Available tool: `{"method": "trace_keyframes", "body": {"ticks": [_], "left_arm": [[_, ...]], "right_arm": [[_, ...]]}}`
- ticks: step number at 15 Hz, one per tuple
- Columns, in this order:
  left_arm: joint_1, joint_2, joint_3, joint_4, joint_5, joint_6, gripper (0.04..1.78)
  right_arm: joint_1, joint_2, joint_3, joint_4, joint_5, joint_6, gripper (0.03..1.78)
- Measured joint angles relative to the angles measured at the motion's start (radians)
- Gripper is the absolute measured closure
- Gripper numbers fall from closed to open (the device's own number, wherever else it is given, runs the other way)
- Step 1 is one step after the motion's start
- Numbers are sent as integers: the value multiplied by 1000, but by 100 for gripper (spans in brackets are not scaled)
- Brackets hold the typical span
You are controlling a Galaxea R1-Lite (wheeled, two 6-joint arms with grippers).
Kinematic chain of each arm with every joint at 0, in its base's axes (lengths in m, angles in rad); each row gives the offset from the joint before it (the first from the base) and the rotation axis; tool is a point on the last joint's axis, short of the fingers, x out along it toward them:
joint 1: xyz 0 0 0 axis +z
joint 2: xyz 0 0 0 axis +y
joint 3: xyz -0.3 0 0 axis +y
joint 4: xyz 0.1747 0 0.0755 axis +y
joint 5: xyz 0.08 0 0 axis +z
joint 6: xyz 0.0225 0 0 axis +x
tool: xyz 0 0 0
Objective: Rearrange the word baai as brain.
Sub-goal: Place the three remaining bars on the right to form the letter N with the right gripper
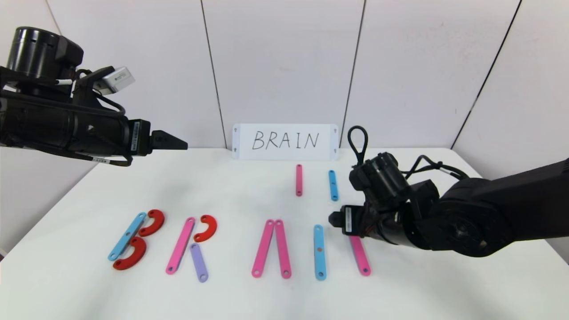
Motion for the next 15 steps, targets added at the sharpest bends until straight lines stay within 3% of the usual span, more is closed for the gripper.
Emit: {"method": "trace_keyframes", "body": {"ticks": [4,7,15], "left_arm": [[0,0,-1,-3,0,0,8],[0,-1,-1,-7,0,-1,8],[1,2,-1,-10,0,-2,8]], "right_arm": [[-21,36,-164,28,4,-121,7],[-25,93,-304,44,42,-209,7],[-35,348,-590,29,61,-278,7]]}}
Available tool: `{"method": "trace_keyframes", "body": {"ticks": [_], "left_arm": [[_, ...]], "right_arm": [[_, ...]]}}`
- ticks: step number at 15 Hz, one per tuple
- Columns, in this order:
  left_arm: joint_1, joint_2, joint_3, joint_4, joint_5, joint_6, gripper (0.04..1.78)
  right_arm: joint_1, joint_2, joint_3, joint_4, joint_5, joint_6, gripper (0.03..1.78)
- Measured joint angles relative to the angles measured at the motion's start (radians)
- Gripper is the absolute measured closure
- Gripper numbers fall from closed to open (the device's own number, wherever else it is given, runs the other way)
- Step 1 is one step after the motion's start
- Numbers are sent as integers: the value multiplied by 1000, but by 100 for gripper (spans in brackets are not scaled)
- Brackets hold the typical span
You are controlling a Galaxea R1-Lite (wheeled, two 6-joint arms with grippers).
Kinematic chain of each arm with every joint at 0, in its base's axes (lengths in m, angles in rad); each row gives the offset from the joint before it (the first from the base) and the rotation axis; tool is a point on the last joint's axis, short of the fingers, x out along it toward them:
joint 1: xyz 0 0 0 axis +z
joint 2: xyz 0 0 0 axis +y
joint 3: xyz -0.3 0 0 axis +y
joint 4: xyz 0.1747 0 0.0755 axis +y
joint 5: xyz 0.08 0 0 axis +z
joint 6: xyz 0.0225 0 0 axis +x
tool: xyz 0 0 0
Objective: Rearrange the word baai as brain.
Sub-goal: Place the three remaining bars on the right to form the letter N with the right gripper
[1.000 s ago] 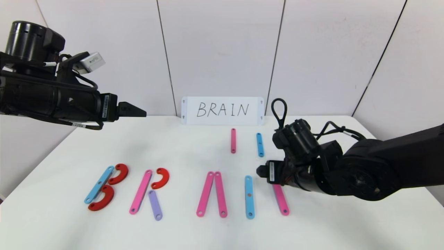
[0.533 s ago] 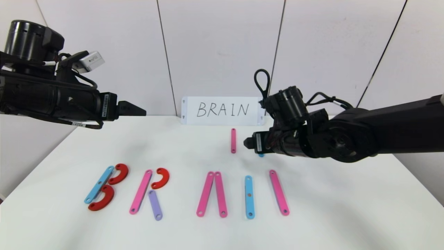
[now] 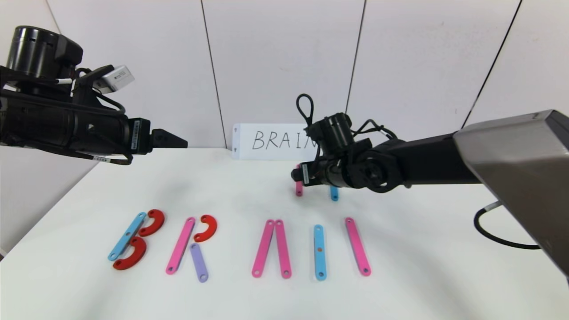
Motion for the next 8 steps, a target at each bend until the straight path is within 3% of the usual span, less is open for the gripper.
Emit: {"method": "trace_keyframes", "body": {"ticks": [8], "left_arm": [[1,1,0,-1,0,0,8]], "right_arm": [[-12,189,-180,-5,-1,-34,7]]}}
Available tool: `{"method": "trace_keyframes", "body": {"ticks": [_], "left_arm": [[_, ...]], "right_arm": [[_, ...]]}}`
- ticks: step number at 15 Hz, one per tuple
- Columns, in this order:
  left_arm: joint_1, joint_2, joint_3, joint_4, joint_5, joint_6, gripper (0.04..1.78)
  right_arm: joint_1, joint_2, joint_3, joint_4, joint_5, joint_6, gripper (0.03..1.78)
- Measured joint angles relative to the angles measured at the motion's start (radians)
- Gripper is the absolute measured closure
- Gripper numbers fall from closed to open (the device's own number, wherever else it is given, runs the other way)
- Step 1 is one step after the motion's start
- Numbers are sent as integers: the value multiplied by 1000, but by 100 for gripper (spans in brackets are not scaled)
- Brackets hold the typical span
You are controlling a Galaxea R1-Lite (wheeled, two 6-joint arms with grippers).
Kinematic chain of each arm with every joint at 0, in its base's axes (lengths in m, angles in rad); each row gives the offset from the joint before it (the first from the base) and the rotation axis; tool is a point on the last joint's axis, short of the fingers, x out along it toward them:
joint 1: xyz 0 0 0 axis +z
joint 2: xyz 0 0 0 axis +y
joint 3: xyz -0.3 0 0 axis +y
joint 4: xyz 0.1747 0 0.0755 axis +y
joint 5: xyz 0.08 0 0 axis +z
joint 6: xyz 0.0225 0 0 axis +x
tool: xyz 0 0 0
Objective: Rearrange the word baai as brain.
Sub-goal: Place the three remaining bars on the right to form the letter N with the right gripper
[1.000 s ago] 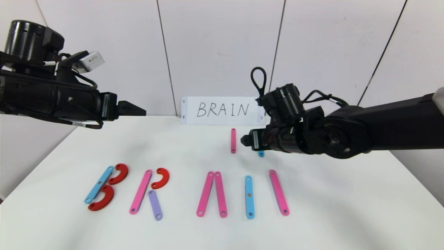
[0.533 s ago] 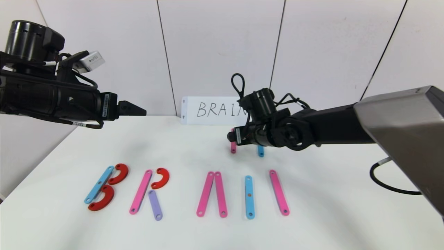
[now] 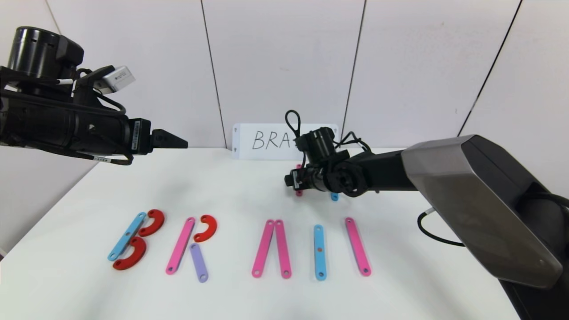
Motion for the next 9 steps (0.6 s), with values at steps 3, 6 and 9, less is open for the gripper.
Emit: {"method": "trace_keyframes", "body": {"ticks": [3,6,9], "left_arm": [[1,0,0,0,0,0,8],[1,-2,1,2,0,0,8],[1,-3,1,3,0,2,8]], "right_arm": [[2,29,-26,1,0,0,7],[1,45,-32,1,-1,8,9],[2,52,-33,1,-1,10,31]]}}
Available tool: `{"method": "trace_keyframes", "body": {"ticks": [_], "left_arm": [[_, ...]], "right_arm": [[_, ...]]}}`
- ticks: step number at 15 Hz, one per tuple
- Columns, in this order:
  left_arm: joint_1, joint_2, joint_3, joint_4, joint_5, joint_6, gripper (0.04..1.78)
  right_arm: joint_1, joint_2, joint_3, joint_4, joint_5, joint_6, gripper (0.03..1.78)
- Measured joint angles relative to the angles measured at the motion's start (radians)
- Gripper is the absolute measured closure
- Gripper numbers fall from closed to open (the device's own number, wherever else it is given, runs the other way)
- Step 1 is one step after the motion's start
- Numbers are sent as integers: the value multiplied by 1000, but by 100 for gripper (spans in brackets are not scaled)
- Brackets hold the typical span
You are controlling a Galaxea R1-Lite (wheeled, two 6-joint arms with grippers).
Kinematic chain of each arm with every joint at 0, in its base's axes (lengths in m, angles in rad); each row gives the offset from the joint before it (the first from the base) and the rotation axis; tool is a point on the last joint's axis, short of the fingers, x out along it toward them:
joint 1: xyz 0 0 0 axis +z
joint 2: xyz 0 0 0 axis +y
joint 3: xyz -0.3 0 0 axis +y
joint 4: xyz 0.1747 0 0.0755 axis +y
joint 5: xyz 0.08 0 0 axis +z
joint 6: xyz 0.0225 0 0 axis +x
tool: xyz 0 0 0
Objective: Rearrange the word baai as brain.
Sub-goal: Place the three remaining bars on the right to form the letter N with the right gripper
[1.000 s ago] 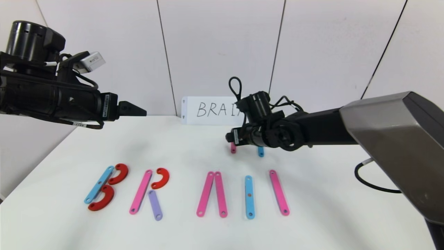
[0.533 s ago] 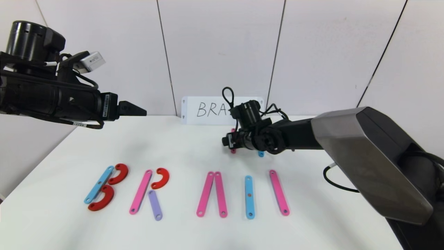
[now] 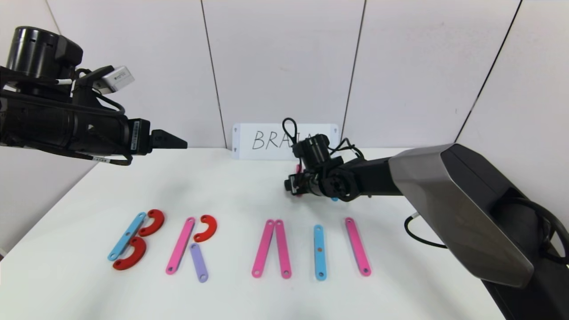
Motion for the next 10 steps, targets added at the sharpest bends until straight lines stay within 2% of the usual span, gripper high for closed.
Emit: {"method": "trace_keyframes", "body": {"ticks": [2,5,7,8,10], "left_arm": [[0,0,0,0,0,0,8],[0,-1,0,1,0,0,8],[0,-2,0,0,0,0,8],[0,-2,0,0,0,-1,8],[1,-3,0,0,0,-1,8]], "right_arm": [[0,3,0,0,0,2,57],[2,4,0,-1,1,4,113],[2,8,-1,-4,1,5,142],[3,9,-1,-4,1,6,151],[2,10,-1,-5,1,8,154]]}}
